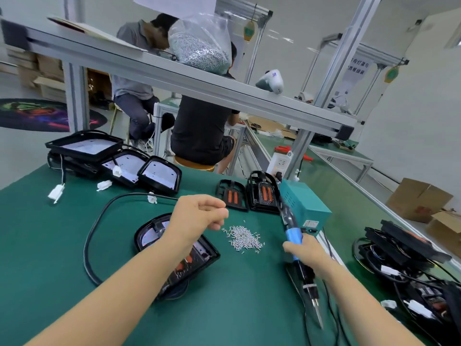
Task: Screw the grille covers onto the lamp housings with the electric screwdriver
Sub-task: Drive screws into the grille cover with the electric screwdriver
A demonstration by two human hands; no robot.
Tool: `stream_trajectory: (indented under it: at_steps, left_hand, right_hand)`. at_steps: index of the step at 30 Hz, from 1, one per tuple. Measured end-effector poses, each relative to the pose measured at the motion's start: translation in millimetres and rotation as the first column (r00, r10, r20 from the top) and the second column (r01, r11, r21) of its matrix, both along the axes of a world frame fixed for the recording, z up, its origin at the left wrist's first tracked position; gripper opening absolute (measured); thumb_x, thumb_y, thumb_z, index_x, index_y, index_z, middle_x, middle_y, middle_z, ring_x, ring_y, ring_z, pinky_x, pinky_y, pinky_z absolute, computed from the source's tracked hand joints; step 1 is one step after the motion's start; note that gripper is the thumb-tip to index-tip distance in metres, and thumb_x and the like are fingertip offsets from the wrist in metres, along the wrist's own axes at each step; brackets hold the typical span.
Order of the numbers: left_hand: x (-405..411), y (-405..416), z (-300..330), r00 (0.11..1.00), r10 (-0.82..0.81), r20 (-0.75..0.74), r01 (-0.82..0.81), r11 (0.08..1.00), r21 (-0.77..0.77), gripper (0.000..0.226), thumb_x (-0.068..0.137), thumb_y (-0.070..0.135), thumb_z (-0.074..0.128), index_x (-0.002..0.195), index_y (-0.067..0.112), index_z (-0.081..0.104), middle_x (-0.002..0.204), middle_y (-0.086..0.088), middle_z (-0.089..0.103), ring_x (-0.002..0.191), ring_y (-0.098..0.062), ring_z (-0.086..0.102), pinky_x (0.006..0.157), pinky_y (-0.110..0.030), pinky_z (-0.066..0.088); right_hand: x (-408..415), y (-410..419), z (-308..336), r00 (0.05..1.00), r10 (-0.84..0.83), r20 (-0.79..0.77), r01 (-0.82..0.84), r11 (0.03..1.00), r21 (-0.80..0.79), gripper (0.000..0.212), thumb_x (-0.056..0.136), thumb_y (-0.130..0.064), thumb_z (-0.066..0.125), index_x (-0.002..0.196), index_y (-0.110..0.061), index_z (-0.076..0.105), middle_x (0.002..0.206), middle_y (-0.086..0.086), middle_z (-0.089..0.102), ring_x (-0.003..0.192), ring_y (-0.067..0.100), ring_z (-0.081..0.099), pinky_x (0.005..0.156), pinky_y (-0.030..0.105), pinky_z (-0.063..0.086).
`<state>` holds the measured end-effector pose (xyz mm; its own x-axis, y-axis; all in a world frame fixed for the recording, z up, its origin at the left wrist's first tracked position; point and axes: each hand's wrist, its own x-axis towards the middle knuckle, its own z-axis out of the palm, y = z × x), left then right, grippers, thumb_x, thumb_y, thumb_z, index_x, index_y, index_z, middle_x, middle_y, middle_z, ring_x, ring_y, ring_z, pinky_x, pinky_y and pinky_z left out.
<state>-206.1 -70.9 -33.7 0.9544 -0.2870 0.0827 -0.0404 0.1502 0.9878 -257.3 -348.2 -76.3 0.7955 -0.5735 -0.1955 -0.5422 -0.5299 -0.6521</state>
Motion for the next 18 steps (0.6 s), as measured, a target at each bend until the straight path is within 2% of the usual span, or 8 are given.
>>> stream_trajectory:
  at_steps: [2,4,5,7,8,10,18]
  left_hand:
    - [3.9,10.4,-2.1,1.000,0.010,-0.028,-0.011,1.000,-0.015,0.010,0.078,-0.001,0.072,0.073,0.008,0.072,0.063,-0.008,0.069,0.053,-0.011,0.061,0.051,-0.019,0.051]
    - [8.0,17.6,-5.4,0.998,0.020,-0.063,-0.022,0.999,-0.028,0.010,0.080,0.002,0.071,0.073,0.009,0.072,0.064,-0.006,0.069,0.054,-0.011,0.061,0.051,-0.018,0.051]
    - [9.5,20.2,-7.0,0.996,0.021,-0.086,-0.025,0.999,-0.041,0.008,0.080,0.002,0.071,0.074,0.008,0.072,0.065,-0.006,0.069,0.054,-0.011,0.061,0.051,-0.018,0.051]
    - [10.9,23.7,-9.9,0.990,0.014,-0.141,-0.026,0.996,-0.086,0.006,0.079,0.000,0.071,0.076,0.005,0.072,0.065,-0.006,0.068,0.054,-0.011,0.061,0.053,-0.018,0.052]
    - [11.0,25.0,-11.1,0.985,0.005,-0.171,-0.025,0.993,-0.112,0.006,0.078,-0.002,0.071,0.077,0.004,0.072,0.066,-0.007,0.068,0.055,-0.011,0.062,0.054,-0.018,0.053]
    - [9.5,27.5,-12.5,0.974,-0.025,-0.223,-0.009,0.988,-0.153,0.008,0.076,-0.005,0.070,0.081,0.001,0.071,0.069,-0.011,0.069,0.056,-0.013,0.063,0.055,-0.018,0.054]
    - [0.1,45.2,-20.1,0.945,-0.130,-0.300,0.037,0.954,-0.298,0.012,0.084,-0.001,0.062,0.094,-0.002,0.067,0.074,-0.009,0.070,0.059,-0.012,0.063,0.055,-0.021,0.055]
  right_hand:
    - [3.5,0.3,19.5,0.988,-0.106,0.109,0.080,0.973,0.218,0.019,0.079,-0.012,0.066,0.090,-0.006,0.052,0.073,0.009,0.049,0.057,0.020,0.044,0.054,0.025,0.036]
    - [6.8,8.2,42.6,0.962,-0.181,0.205,0.073,0.893,0.444,0.015,0.077,-0.005,0.064,0.087,-0.006,0.054,0.066,0.009,0.050,0.051,0.019,0.043,0.051,0.024,0.038]
    - [8.6,14.7,53.4,0.942,-0.209,0.262,0.028,0.828,0.560,0.013,0.077,-0.001,0.062,0.085,-0.008,0.055,0.061,0.006,0.051,0.047,0.017,0.044,0.049,0.023,0.038]
    - [12.4,30.7,71.3,0.873,-0.303,0.382,-0.118,0.628,0.769,0.016,0.083,0.002,0.056,0.083,-0.013,0.053,0.053,0.001,0.052,0.041,0.013,0.046,0.044,0.018,0.042]
    - [13.5,40.4,78.7,0.828,-0.361,0.428,-0.195,0.531,0.825,0.018,0.085,0.003,0.054,0.084,-0.015,0.052,0.053,0.000,0.053,0.041,0.012,0.048,0.044,0.018,0.045]
    - [14.3,61.2,88.1,0.743,-0.450,0.496,-0.312,0.423,0.851,0.019,0.086,0.003,0.055,0.085,-0.016,0.052,0.054,0.001,0.054,0.045,0.013,0.050,0.048,0.020,0.048]
    - [19.3,132.7,95.0,0.438,-0.698,0.567,-0.592,0.251,0.766,0.014,0.084,-0.001,0.060,0.088,-0.014,0.056,0.059,-0.002,0.053,0.047,0.010,0.051,0.053,0.021,0.050]
